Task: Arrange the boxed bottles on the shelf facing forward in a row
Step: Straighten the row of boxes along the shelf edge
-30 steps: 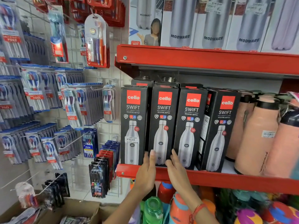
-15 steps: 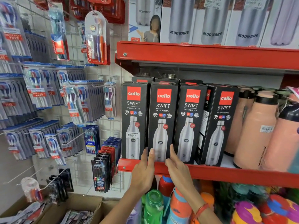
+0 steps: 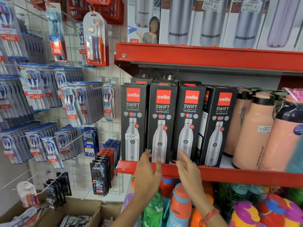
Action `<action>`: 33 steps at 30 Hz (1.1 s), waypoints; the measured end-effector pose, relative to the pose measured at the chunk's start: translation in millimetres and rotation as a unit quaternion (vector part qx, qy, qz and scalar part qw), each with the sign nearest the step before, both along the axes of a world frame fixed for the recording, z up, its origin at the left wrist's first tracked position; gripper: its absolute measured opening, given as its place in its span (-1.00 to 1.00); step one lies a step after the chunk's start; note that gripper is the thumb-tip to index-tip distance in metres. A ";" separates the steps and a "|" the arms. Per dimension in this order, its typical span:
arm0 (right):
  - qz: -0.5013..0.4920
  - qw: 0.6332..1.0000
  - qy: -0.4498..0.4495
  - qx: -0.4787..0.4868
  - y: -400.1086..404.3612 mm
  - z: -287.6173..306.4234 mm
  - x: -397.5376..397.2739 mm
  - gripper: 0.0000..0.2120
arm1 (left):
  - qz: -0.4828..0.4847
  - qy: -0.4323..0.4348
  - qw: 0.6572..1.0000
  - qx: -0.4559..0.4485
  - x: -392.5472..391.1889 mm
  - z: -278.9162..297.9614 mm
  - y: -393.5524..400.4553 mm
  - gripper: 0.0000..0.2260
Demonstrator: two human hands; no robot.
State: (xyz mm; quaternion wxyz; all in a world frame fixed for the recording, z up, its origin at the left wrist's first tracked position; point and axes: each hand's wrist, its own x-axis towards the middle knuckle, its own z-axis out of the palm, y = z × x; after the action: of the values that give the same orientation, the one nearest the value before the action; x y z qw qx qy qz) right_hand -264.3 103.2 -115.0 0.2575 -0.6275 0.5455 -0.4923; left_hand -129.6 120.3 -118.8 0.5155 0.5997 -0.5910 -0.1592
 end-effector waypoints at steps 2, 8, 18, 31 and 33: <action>-0.064 0.998 -0.003 -0.015 -2.2 -3.2 -15.7 -0.58 | -0.040 0.014 0.999 -0.026 -16.7 2.4 0.1 -0.66; -0.052 0.997 -0.001 0.058 -11.6 2.6 -42.5 -0.49 | -0.154 0.027 0.982 0.108 -64.8 -5.3 -29.5 -0.34; 0.004 0.996 0.042 0.076 -31.4 5.6 -52.6 -0.41 | -0.146 0.080 0.970 0.175 -76.6 3.6 -52.2 -0.33; -0.003 0.996 0.090 0.019 -13.6 -5.0 -54.7 -0.40 | -0.086 0.029 0.991 0.103 -63.0 2.7 -32.8 -0.32; 0.001 0.996 0.087 0.009 -10.5 -5.2 -53.4 -0.38 | -0.081 0.031 0.991 0.101 -63.1 2.0 -29.6 -0.36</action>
State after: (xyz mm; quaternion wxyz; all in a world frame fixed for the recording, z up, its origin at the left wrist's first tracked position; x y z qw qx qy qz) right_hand -317.8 92.7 -120.2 0.2156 -0.6663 0.5697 -0.4302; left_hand -192.7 90.7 -116.9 0.4561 0.5937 -0.6021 -0.2775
